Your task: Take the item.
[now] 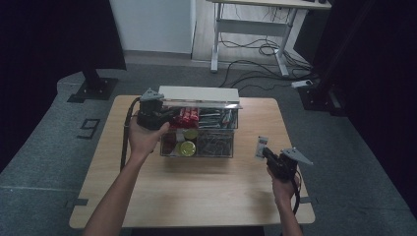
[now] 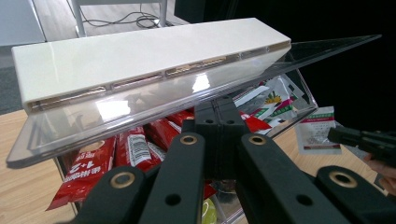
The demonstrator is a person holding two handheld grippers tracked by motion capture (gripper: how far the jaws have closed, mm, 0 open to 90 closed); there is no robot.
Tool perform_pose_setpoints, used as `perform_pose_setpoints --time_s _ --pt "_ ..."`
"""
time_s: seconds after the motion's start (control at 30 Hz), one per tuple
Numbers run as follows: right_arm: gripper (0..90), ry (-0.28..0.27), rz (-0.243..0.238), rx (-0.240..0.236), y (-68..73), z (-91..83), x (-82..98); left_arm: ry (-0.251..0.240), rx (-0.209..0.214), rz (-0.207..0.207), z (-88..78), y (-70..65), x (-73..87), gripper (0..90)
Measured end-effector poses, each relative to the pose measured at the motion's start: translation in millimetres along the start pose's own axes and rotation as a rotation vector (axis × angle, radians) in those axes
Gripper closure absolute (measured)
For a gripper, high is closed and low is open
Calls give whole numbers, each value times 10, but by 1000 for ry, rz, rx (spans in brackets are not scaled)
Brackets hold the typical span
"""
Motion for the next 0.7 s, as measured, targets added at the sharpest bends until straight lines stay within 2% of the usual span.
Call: perform_pose_setpoints --time_s 0.3,0.7 --pt "876 53 33 19 -130 86 245 1 -1 -2 8 2 8 900" --pt "874 90 52 43 -261 157 418 2 -6 -2 3 7 12 900"
Point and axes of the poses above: each handheld gripper's, and its own axes: z roughly forward along the jaws, x roughly out of its underside, y roughly to its left, the point moved 3 cm from there along z, roughly forward along the jaws, and after that the axes turned 7 degrees about -x, right-handed, at the moved point
